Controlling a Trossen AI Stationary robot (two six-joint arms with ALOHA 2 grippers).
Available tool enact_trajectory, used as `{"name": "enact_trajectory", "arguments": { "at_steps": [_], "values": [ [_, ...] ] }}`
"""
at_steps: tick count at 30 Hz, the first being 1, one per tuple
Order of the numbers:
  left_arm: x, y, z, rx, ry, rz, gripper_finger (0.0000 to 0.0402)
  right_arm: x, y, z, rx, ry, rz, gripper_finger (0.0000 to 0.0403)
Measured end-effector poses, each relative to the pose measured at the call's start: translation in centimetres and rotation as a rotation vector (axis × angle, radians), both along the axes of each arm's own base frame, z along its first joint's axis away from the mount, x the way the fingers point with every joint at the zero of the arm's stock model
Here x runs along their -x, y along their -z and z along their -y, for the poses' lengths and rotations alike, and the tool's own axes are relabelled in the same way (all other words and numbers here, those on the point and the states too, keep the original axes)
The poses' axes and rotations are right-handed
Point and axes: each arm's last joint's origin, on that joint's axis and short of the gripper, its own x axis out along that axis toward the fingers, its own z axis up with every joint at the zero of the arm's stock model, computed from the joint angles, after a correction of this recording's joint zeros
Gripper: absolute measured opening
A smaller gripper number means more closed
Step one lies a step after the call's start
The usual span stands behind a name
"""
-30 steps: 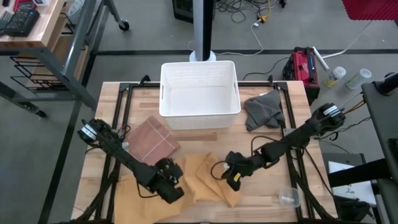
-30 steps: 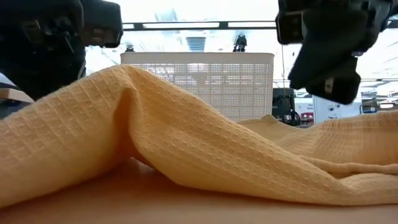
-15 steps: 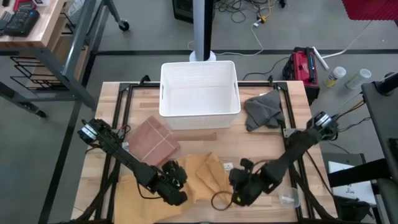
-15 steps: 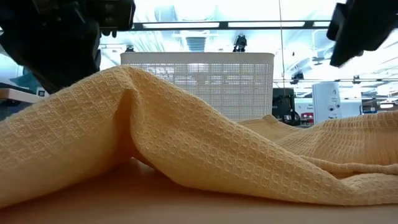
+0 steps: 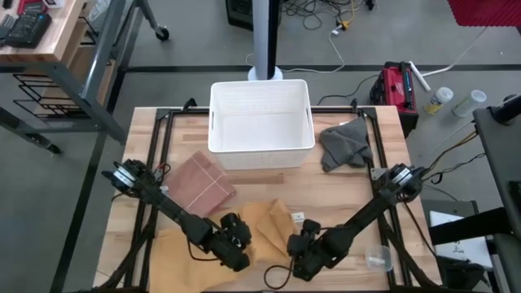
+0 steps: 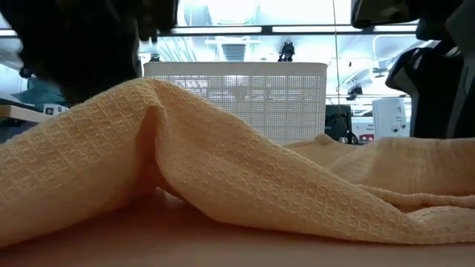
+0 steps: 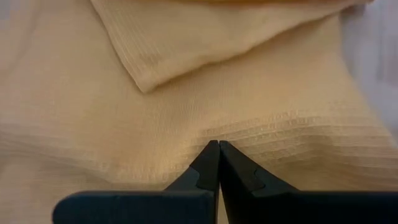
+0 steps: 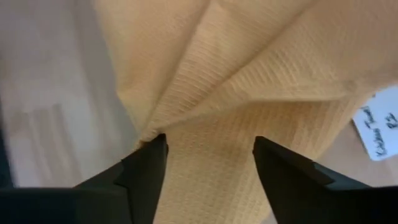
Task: Fold towel
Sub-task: Fold the yellow towel
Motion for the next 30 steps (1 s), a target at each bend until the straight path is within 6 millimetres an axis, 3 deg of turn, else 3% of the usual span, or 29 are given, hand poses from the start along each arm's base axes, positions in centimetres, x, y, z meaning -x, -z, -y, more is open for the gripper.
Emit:
{"name": "enact_trajectory", "arguments": {
  "at_steps": [8, 18, 30],
  "values": [
    [-1.2, 1.7, -1.3, 0.061, -0.007, -0.077, 0.0000, -0.5, -2.6, 0.4, -0.028, -0.002, 0.062, 0.0275],
    [-1.2, 1.7, -1.3, 0.062, -0.006, -0.078, 0.0000, -0.6, -2.2, 0.4, -0.055, 0.060, 0.080, 0.0272],
    [-1.2, 1.7, -1.3, 0.062, -0.005, -0.077, 0.0000, -2.3, 2.2, 0.7, -0.023, 0.109, 0.010, 0.0295]
  ]
}}
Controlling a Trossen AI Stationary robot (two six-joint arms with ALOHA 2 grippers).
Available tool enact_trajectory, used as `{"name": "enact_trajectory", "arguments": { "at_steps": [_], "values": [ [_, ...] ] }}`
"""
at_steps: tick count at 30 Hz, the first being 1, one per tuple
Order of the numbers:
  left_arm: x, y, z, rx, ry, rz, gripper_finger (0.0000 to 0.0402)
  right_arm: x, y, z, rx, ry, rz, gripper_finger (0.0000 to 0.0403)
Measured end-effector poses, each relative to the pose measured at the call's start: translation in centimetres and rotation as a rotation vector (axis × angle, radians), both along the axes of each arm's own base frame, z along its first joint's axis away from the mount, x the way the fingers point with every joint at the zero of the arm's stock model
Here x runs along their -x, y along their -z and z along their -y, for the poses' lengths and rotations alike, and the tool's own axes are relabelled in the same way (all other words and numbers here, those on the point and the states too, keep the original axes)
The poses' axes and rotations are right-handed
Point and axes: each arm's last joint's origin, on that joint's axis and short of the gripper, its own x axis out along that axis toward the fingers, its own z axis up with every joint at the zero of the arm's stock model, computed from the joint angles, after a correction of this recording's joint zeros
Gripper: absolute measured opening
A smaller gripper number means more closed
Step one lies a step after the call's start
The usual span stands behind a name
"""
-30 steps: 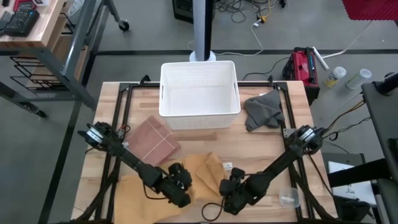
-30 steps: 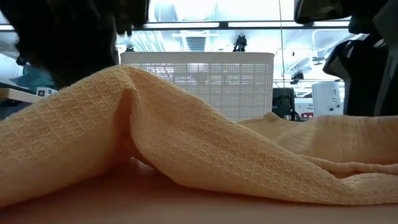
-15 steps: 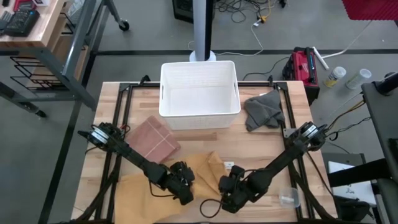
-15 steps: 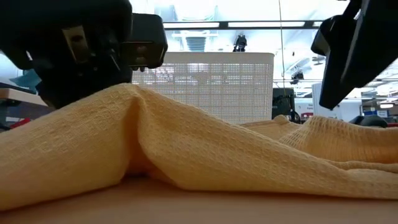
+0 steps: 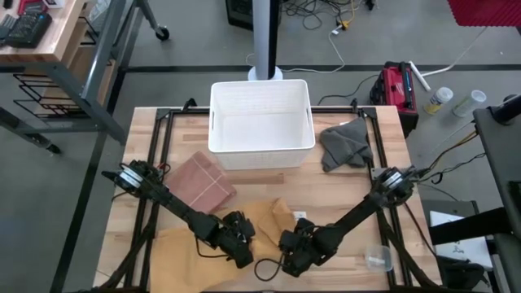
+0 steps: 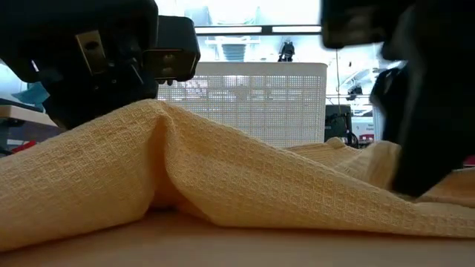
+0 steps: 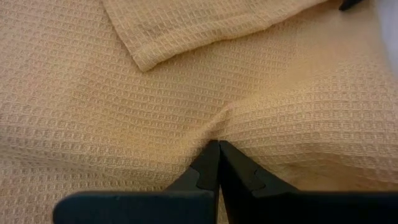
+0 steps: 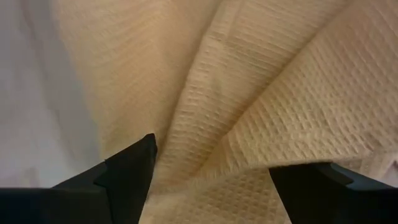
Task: Fold towel
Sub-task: Fold the yellow towel
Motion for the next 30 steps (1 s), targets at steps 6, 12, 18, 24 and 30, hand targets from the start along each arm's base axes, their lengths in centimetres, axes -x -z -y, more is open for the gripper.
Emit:
{"name": "enact_trajectory", "arguments": {
  "at_steps": [6, 12, 18, 24, 30],
  "values": [
    [0.0, 0.0, 0.0, 0.000, 0.000, 0.000, 0.0000, -0.8, 0.0, 0.5, 0.014, 0.003, 0.014, 0.0273],
    [0.0, 0.0, 0.0, 0.000, 0.000, 0.000, 0.0000, -1.5, -0.1, 1.4, 0.058, 0.022, 0.038, 0.0225],
    [0.0, 0.0, 0.0, 0.000, 0.000, 0.000, 0.0000, -1.5, 0.2, 1.5, 0.026, -0.014, -0.001, 0.0180],
    [0.0, 0.0, 0.0, 0.000, 0.000, 0.000, 0.0000, -1.5, 0.2, 1.4, 0.009, -0.027, -0.014, 0.0171],
    [0.0, 0.0, 0.0, -0.001, 0.001, 0.000, 0.0000, -1.7, 0.0, 1.2, -0.006, -0.048, 0.006, 0.0182]
  ]
}}
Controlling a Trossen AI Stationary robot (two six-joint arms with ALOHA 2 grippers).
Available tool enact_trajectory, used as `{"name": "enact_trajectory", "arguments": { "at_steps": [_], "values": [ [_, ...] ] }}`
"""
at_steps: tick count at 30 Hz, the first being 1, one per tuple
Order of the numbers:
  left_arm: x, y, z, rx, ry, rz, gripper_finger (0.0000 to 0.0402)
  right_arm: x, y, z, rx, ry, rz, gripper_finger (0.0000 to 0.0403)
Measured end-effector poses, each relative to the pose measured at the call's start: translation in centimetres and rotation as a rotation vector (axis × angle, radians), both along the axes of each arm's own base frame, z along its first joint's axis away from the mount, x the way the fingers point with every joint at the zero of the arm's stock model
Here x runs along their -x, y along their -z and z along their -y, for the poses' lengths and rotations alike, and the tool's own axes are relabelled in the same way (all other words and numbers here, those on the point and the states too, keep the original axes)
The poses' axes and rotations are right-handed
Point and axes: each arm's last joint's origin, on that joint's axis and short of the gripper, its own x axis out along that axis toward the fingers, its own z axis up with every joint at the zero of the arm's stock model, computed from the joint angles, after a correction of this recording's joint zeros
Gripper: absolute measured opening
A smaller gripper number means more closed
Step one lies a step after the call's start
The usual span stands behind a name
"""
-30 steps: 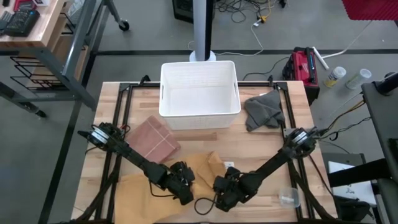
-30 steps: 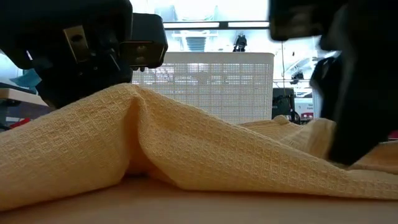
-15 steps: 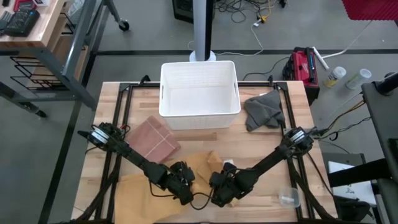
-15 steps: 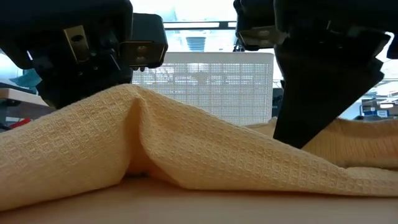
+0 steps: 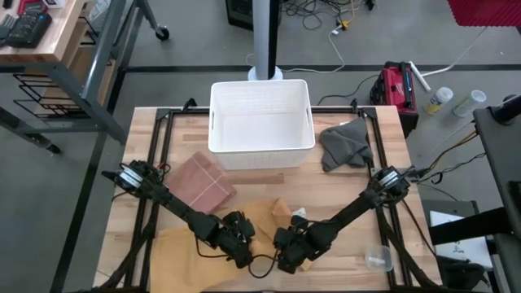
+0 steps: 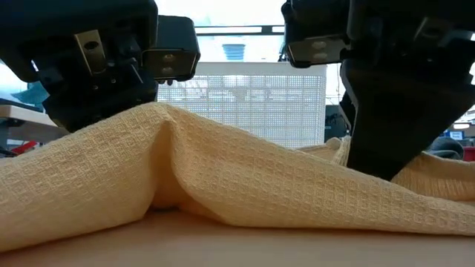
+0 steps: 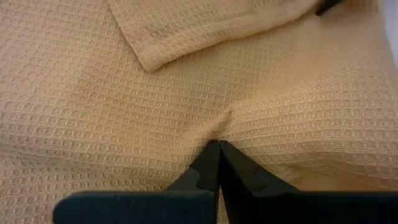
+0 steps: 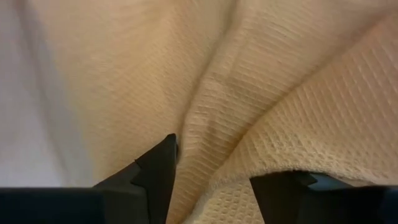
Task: Fold towel
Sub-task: Fold the yellow towel
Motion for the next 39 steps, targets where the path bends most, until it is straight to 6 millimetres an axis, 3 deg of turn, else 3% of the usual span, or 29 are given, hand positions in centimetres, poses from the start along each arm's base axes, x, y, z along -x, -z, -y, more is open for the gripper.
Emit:
{"name": "enact_trajectory", "arguments": {
  "at_steps": [3, 7, 11, 13, 15, 22, 27, 39],
  "values": [
    [0.0, 0.0, 0.0, -0.001, 0.002, 0.000, 0.0000, -0.5, -0.2, -0.1, -0.009, -0.009, 0.037, 0.0180],
    [0.0, 0.0, 0.0, -0.001, 0.002, 0.000, 0.0000, -1.2, 1.3, 0.7, 0.008, 0.024, 0.018, 0.0149],
    [0.0, 0.0, 0.1, -0.001, 0.004, 0.001, 0.0000, -1.7, 2.3, 0.9, 0.048, -0.008, 0.008, 0.0081],
    [0.0, 0.0, 0.1, -0.001, 0.004, 0.001, 0.0000, -1.9, 2.0, 0.8, 0.061, -0.033, 0.018, 0.0033],
    [0.0, 0.0, 0.1, -0.001, 0.004, 0.001, 0.0000, -1.9, 1.3, 0.8, 0.062, -0.065, 0.016, 0.0012],
    [0.0, 0.0, 0.1, -0.002, 0.007, 0.001, 0.0000, -1.1, -3.6, 0.5, 0.042, -0.071, 0.002, 0.0006],
    [0.0, 0.0, 0.1, 0.004, 0.011, -0.001, 0.0000, -0.5, -4.1, 0.1, 0.051, -0.085, 0.003, 0.0004],
    [0.1, 0.0, 0.3, 0.019, 0.024, -0.010, 0.0000, 1.7, -8.1, 1.2, 0.100, -0.043, -0.021, 0.0003]
  ]
}}
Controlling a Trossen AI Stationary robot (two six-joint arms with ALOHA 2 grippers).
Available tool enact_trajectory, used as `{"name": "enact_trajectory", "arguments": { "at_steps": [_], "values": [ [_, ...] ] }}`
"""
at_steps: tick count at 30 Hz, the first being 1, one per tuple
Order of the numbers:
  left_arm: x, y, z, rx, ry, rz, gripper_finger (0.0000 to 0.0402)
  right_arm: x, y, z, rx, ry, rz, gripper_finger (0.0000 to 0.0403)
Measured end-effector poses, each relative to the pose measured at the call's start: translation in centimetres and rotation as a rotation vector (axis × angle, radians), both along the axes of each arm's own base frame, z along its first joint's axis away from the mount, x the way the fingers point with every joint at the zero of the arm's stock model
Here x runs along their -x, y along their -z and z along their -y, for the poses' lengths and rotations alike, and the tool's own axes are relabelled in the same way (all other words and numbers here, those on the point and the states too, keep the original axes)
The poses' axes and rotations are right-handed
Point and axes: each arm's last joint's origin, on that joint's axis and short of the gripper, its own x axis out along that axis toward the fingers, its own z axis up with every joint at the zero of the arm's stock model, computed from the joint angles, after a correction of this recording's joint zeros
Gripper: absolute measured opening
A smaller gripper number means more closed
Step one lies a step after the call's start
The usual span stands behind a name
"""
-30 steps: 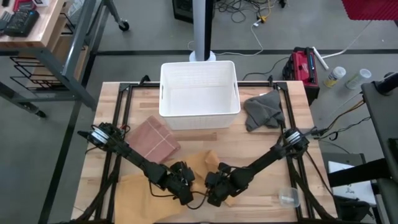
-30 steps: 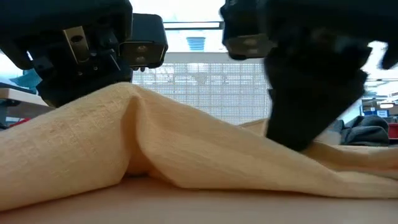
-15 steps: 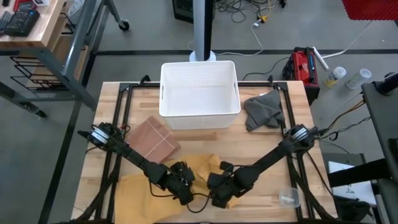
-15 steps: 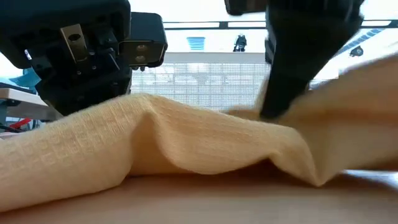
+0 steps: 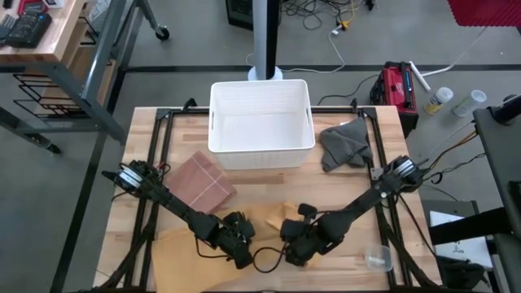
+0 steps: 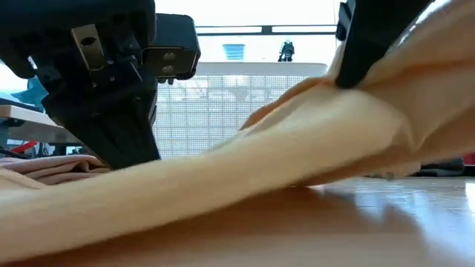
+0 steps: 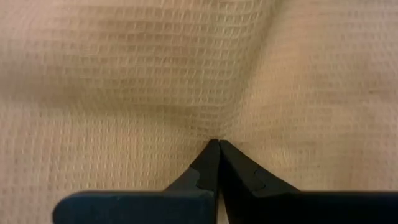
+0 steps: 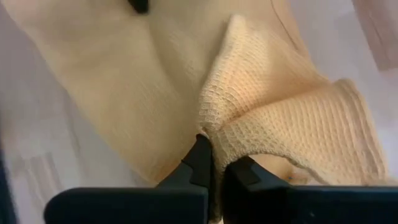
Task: Fold towel
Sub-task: Fold the yellow towel
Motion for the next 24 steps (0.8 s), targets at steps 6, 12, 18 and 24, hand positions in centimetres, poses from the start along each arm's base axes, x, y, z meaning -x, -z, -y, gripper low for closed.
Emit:
{"name": "enact_trajectory", "arguments": {
  "at_steps": [6, 12, 18, 24],
  "values": [
    [0.0, 0.9, 0.8, 0.081, 0.023, -0.044, 0.0000, 0.5, 1.8, 0.1, 0.009, 0.026, -0.017, 0.0038],
    [0.0, 1.2, 1.0, 0.115, 0.056, -0.066, 0.0000, -0.3, 7.7, -0.3, 0.032, 0.039, -0.019, 0.0090],
    [0.1, 1.1, 1.1, 0.107, 0.077, -0.059, 0.0000, -0.4, 9.6, -0.1, 0.077, 0.044, -0.067, 0.0122],
    [0.1, 1.2, 1.2, 0.138, 0.094, -0.079, 0.0000, 0.0, 7.3, 0.2, 0.071, 0.051, -0.056, 0.0127]
  ]
}}
